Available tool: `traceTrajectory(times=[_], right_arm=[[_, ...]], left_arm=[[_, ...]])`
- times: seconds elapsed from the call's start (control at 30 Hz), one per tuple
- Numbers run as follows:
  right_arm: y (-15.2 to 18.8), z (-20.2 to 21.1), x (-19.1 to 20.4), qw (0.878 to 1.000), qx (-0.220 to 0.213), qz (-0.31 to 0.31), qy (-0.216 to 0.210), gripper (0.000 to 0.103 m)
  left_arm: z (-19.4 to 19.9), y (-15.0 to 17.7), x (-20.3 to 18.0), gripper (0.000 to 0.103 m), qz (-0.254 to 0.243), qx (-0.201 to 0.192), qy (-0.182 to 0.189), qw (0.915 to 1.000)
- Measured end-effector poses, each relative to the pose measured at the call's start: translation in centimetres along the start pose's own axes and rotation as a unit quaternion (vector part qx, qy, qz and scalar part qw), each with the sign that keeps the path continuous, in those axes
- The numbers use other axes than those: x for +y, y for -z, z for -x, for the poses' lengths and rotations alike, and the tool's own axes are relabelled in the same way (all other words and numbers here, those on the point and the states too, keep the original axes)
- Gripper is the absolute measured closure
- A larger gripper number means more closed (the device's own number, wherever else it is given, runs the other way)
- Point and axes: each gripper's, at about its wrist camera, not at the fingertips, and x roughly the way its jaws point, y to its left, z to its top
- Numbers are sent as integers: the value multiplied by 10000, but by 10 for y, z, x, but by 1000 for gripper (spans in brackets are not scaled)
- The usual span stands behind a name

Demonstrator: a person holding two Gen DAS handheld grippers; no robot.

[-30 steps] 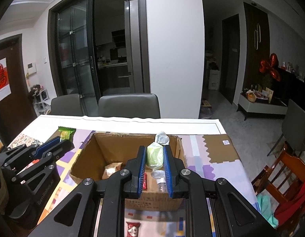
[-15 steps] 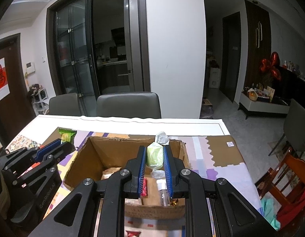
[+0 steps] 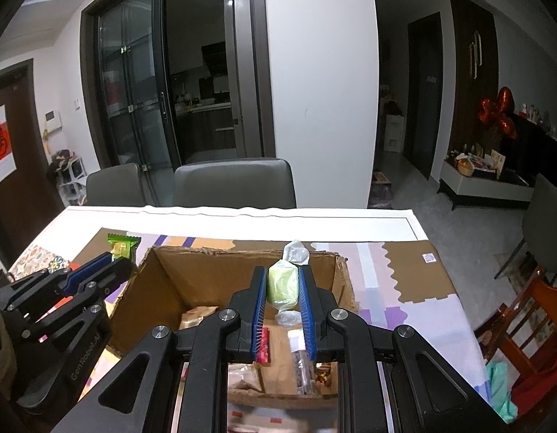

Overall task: Organize snacks
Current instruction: 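Open both tools to drop the two candies into the box, then move both open tools back toward the red candy and green cracker packet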

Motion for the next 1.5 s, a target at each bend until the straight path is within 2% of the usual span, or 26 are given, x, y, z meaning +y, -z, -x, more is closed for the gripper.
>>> traceTrajectory(times=[0.07, 0.2, 0.3, 0.37, 0.43, 0.5, 0.53, 0.67, 0.73, 1.03, 1.5], right_arm=[[0, -3, 0, 10000, 26, -2, -20, 84], [-1, -8, 1, 10000, 41, 49, -7, 83], [-1, -9, 3, 9999, 30, 103, 11, 82], [0, -9, 3, 9999, 20, 106, 22, 71], [0, -7, 4, 9999, -31, 88, 64, 54], [0, -4, 4, 9999, -98, 74, 100, 44], [-1, -3, 4, 9998, -117, 67, 110, 40], [-2, 3, 4, 9997, -175, 66, 136, 37], [-3, 6, 5, 9996, -204, 63, 160, 30], [-2, 26, 1, 9992, -334, 29, 221, 27], [3, 55, -10, 9986, -415, -50, 327, 27]], left_arm=[[0, -1, 0, 88, -20, -24, -37, 10000], [-1, 0, 1, 72, 26, -48, -82, 10000], [-1, 1, 2, 66, 30, -30, -131, 9999], [1, 1, 3, 57, 42, -73, -190, 9998], [5, 1, 5, 44, 80, -148, -292, 9994], [8, 0, 7, 39, 110, -194, -319, 9992], [10, 0, 8, 38, 123, -219, -331, 9991], [15, -2, 10, 31, 133, -272, -360, 9989], [19, -3, 10, 27, 162, -314, -380, 9987], [40, -3, 9, 16, 152, -450, -511, 9976], [65, 4, -4, 11, 73, -522, -448, 9976]])
